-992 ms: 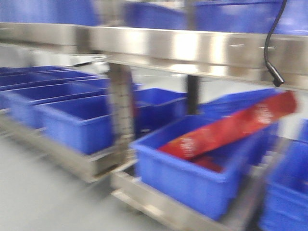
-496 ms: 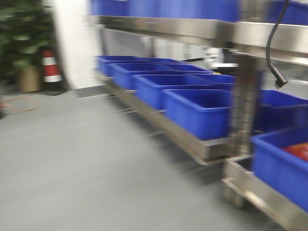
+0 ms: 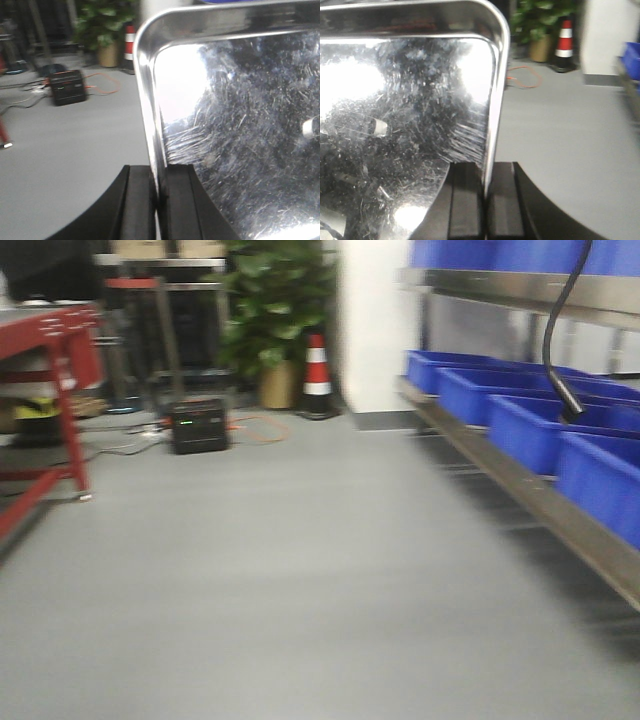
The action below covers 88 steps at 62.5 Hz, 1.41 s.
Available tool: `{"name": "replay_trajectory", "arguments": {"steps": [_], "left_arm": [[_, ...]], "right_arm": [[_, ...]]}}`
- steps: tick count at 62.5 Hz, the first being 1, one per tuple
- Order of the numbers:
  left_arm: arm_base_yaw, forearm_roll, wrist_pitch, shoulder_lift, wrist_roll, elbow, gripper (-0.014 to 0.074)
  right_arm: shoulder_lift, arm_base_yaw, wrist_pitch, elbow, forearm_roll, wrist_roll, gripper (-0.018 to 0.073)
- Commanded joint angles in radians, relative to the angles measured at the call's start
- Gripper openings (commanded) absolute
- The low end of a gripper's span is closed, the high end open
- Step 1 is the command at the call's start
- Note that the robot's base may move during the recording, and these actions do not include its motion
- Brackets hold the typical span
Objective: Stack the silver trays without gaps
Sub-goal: 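Drive the base to the other rack while holding the tray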
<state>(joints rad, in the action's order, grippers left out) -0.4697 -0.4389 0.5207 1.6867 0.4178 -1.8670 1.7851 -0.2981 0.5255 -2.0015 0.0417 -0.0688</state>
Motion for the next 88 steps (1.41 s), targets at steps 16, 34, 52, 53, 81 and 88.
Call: {"name": "replay_trajectory", "arguments": {"steps": [16, 34, 52, 53, 81, 88], "left_arm": [[-0.014, 0.014, -0.069, -0.012, -0.014, -0.011, -0.0016], [-0.014, 0.014, -0.069, -0.012, -0.014, -0.011, -0.0016], [-0.014, 0.014, -0.069, -0.012, -0.014, -0.011, -0.0016], [-0.014, 0.014, -0.069, -0.012, -0.014, -0.011, -0.0016], [-0.014, 0.014, -0.069, -0.012, -0.014, -0.011, -0.0016], [-0.014, 0.014, -0.069, -0.012, -0.014, -0.011, -0.0016]], "right_arm": [[-0.014, -0.013, -0.062, -0.014, 0.019, 0.018, -0.0081], [-0.014, -0.013, -0.062, -0.014, 0.019, 0.018, -0.0081], [-0.014, -0.013, -0.062, -0.014, 0.019, 0.018, -0.0081], [-0.014, -0.013, -0.062, -0.014, 0.019, 0.018, -0.0081], [-0.014, -0.013, -0.062, -0.014, 0.019, 0.018, -0.0081], [-0.014, -0.013, -0.062, -0.014, 0.019, 0.018, -0.0081]]}}
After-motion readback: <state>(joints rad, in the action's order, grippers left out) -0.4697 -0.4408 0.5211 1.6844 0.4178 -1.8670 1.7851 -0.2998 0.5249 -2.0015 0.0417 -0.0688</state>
